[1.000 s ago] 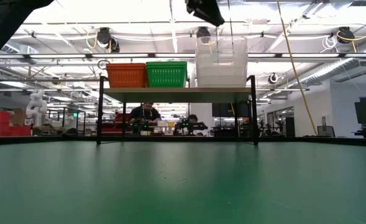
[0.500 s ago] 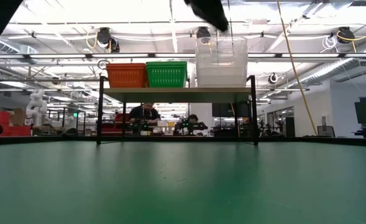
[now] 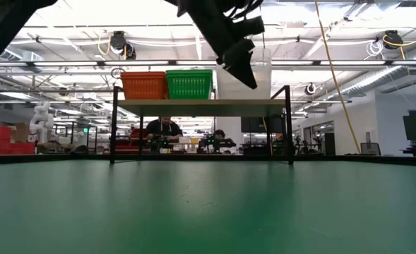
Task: Stack baskets on shelf by color
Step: Stack the transparent bin on the transparent bin on the shelf
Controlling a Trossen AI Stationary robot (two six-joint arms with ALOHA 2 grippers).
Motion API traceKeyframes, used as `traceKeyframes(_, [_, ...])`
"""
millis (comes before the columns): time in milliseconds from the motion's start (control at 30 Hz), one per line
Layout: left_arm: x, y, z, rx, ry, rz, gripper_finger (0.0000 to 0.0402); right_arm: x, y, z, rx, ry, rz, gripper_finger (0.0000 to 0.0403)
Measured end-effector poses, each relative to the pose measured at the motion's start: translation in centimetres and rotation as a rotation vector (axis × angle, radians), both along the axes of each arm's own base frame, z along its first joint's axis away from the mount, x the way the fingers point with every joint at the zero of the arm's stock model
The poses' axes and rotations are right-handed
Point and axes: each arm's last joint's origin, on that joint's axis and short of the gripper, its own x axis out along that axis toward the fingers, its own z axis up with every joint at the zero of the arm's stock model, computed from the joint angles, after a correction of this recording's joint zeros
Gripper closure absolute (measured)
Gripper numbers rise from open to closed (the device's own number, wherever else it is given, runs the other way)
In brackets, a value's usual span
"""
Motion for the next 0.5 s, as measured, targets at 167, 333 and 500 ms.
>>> traceKeyframes(167, [0.2, -0.3, 0.1, -0.046, -0.023, -0.047, 0.0266, 0.0, 0.0, 0.0, -0.009, 0.001, -0.002, 0.0390])
traceKeyframes(333, [0.1, -2.3, 1.5, -0.037, -0.071, -0.096, 0.0266, 0.0, 0.0, 0.0, -0.003, 0.000, -0.001, 0.0390])
traceKeyframes(500, [-2.2, -4.7, 6.0, 0.127, -0.133, -0.071, 0.0266, 0.0, 0.0, 0.0, 0.003, -0.003, 0.000, 0.0390])
